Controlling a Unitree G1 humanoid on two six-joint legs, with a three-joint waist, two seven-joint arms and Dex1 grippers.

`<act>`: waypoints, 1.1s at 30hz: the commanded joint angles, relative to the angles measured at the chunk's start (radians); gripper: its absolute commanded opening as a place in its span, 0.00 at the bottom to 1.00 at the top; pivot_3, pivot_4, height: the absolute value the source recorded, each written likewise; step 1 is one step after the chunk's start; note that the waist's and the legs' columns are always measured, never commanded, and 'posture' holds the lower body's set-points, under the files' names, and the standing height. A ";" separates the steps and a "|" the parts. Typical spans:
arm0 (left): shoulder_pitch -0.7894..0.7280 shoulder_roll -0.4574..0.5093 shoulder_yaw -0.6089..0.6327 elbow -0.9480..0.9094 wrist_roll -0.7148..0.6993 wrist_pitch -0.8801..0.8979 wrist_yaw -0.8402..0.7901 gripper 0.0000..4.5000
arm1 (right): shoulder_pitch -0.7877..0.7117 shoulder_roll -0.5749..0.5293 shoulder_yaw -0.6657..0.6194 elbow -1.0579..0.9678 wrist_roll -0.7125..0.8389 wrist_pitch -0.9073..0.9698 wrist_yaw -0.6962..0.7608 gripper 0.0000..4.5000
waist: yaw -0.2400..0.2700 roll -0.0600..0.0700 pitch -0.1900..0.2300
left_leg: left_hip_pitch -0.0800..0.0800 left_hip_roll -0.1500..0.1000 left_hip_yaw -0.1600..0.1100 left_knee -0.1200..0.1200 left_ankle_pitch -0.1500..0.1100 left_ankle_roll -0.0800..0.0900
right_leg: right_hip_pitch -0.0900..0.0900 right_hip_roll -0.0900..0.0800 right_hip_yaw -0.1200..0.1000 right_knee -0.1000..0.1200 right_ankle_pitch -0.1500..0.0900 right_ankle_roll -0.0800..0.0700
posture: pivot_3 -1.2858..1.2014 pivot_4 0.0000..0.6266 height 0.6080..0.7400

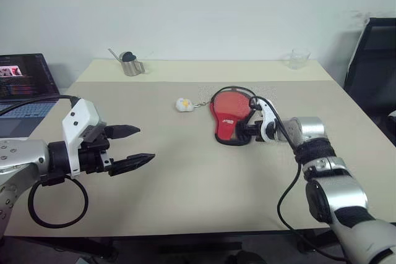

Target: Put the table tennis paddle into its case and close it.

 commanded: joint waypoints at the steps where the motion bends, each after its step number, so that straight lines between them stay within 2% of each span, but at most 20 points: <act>1: -0.026 0.016 0.012 0.009 -0.024 -0.022 -0.009 0.95 | 0.102 -0.017 0.095 -0.229 0.052 0.161 0.077 0.01 | 0.001 0.000 0.000 | 0.000 0.000 0.000 0.000 0.000 0.000 | 0.000 0.000 0.000 0.000 0.000 0.000 | 0.52 0.24 1.00; 5: -0.031 0.028 0.004 0.035 -0.013 -0.034 -0.027 0.95 | 0.215 -0.058 0.187 -0.453 0.069 0.222 0.099 0.01 | 0.000 0.000 0.000 | 0.000 0.000 0.000 0.000 0.000 0.000 | 0.000 0.000 -0.001 0.000 0.000 -0.001 | 0.52 0.24 1.00; 8: -0.025 0.042 -0.001 0.060 -0.005 -0.049 -0.050 0.95 | 0.269 -0.071 0.204 -0.556 0.087 0.266 0.097 0.01 | 0.000 -0.001 0.000 | 0.001 0.001 -0.001 0.000 0.000 0.000 | 0.000 0.000 -0.002 0.000 -0.001 -0.001 | 0.52 0.24 1.00; 13: 0.013 0.078 -0.050 0.026 -0.039 -0.061 -0.163 0.95 | 0.311 -0.095 0.219 -0.639 0.111 0.300 0.113 0.01 | 0.000 -0.001 -0.001 | 0.000 0.001 -0.001 0.000 0.000 -0.001 | 0.000 0.000 -0.002 0.000 -0.001 -0.002 | 0.52 0.24 1.00; 17: -0.025 0.094 -0.107 0.078 -0.043 -0.079 -0.225 0.95 | 0.356 -0.145 0.256 -0.725 0.142 0.315 0.146 0.01 | 0.003 -0.002 -0.001 | 0.000 0.000 -0.002 -0.001 -0.001 -0.001 | 0.000 0.000 -0.003 -0.001 -0.002 -0.002 | 0.52 0.24 1.00; 23: -0.029 0.130 -0.209 0.098 -0.017 -0.117 -0.320 0.95 | 0.419 -0.208 0.284 -0.835 0.185 0.347 0.170 0.01 | 0.005 -0.002 -0.001 | 0.000 0.001 -0.004 -0.002 -0.001 -0.002 | 0.000 0.000 -0.005 -0.001 -0.004 -0.005 | 0.52 0.24 1.00; 27: -0.013 0.151 -0.293 0.122 0.058 -0.167 -0.354 0.95 | 0.440 -0.227 0.277 -0.884 0.211 0.370 0.166 0.01 | 0.006 -0.002 -0.002 | 0.000 0.001 -0.004 -0.002 -0.002 -0.003 | 0.000 0.000 -0.006 -0.001 -0.004 -0.005 | 0.52 0.24 1.00; 33: -0.040 0.146 -0.344 0.146 0.080 -0.191 -0.381 0.95 | 0.488 -0.257 0.264 -0.980 0.258 0.421 0.165 0.01 | 0.009 -0.002 -0.002 | -0.001 0.001 -0.005 -0.002 -0.002 -0.003 | 0.000 0.000 -0.007 -0.001 -0.005 -0.005 | 0.52 0.24 1.00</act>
